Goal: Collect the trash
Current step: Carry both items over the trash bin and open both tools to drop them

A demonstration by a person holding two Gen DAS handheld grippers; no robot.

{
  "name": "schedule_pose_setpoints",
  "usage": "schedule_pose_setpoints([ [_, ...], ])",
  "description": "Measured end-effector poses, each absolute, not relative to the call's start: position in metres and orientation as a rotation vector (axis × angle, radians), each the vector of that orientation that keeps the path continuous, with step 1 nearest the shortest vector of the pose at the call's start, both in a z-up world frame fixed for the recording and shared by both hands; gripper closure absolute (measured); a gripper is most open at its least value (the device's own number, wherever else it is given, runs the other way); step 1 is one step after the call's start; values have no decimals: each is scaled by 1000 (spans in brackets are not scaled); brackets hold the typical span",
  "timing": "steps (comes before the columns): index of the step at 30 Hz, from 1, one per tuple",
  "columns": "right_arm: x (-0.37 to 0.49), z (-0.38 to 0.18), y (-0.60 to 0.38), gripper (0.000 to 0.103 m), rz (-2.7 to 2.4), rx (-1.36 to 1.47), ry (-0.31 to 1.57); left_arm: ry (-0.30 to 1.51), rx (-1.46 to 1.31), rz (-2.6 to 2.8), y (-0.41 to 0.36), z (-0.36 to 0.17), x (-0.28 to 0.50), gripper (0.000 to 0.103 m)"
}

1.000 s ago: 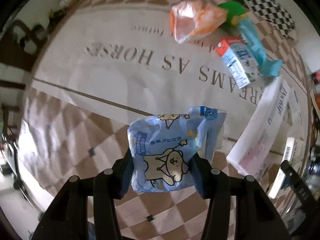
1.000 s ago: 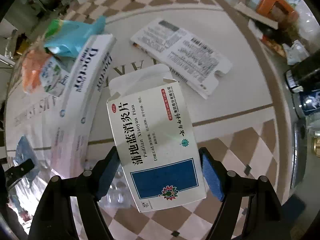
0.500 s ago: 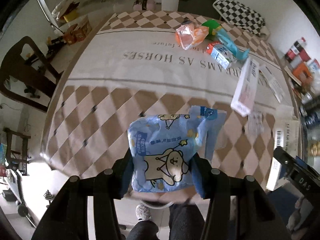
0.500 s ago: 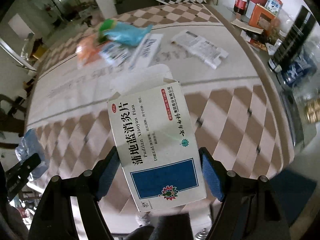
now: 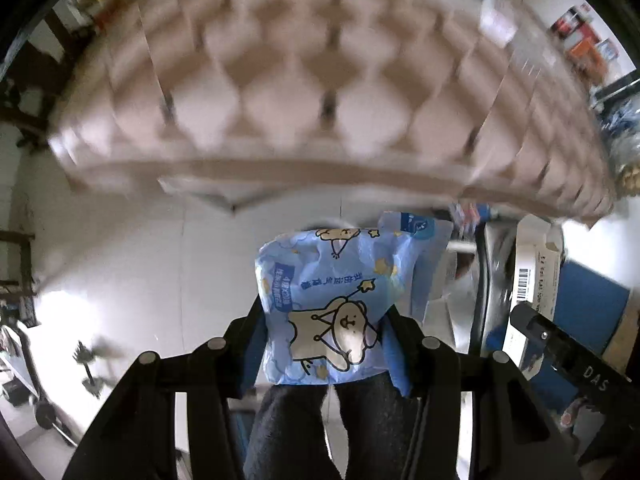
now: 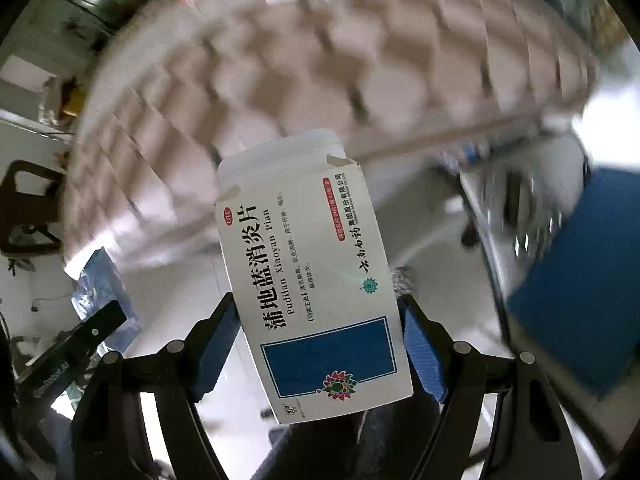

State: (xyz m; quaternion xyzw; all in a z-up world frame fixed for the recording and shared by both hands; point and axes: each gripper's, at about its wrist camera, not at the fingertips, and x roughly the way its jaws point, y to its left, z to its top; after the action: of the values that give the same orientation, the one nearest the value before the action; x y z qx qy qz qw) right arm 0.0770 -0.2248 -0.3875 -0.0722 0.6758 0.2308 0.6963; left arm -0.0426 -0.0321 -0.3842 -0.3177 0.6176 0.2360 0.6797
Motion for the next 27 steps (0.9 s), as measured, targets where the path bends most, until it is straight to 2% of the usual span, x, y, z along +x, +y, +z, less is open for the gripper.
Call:
schedule_pose_setpoints([
  [9,61,-560,-253,23,428,-90,1702,1543,-886,451,-31,-592,-26,54],
  [11,62,-605,-249,23,430,-77,1729,1543,-917,429,-29,-624,-22,42],
  [13,64,-642,-244,23,424,-77,1746,1550,-920,408,-28,-655,-18,23],
  [14,65,-663,-241,23,432,-69,1758,1544,-915,412,-27,-666,-18,18],
  [15,66,-679,-238,23,437,-69,1768,1534,-913,424,-24,-675,-18,6],
  [16,67,-696,-236,23,431,-76,1774,1530,-914,432,-22,-682,-18,0],
  [22,70,-769,-213,21,494,-81,1861,1551,-870,553,-8,-703,-55,0],
  [23,68,-777,-209,17,514,-85,1871,1552,-841,593,-9,-702,-61,0],
  [24,69,-782,-206,2,526,-95,1875,1555,-819,617,-9,-702,-64,0],
  [27,60,-788,-200,0,559,-146,1865,1570,-738,689,-13,-693,-75,0],
])
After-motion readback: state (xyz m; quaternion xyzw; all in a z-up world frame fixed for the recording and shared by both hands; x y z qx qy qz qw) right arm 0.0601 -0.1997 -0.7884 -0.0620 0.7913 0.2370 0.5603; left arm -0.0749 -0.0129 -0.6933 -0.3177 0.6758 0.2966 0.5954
